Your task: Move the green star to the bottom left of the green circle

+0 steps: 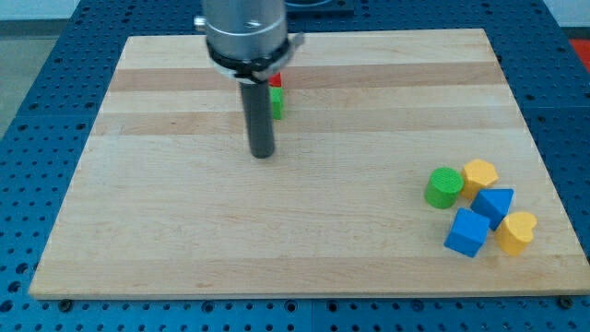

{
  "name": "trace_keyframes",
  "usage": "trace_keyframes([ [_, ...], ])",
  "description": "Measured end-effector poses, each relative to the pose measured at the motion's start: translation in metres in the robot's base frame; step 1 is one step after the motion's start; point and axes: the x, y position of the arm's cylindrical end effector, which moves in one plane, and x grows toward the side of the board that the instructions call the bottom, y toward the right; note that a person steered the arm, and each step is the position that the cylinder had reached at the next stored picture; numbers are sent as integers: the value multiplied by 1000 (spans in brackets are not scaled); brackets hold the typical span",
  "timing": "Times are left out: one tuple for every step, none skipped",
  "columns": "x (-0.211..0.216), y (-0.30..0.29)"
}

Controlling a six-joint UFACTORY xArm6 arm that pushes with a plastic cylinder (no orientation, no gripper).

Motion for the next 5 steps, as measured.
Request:
trace_keyframes([
  [-29, -24],
  [-61, -40],
  [-86, -32],
  [-93, 8],
  [-92, 41],
])
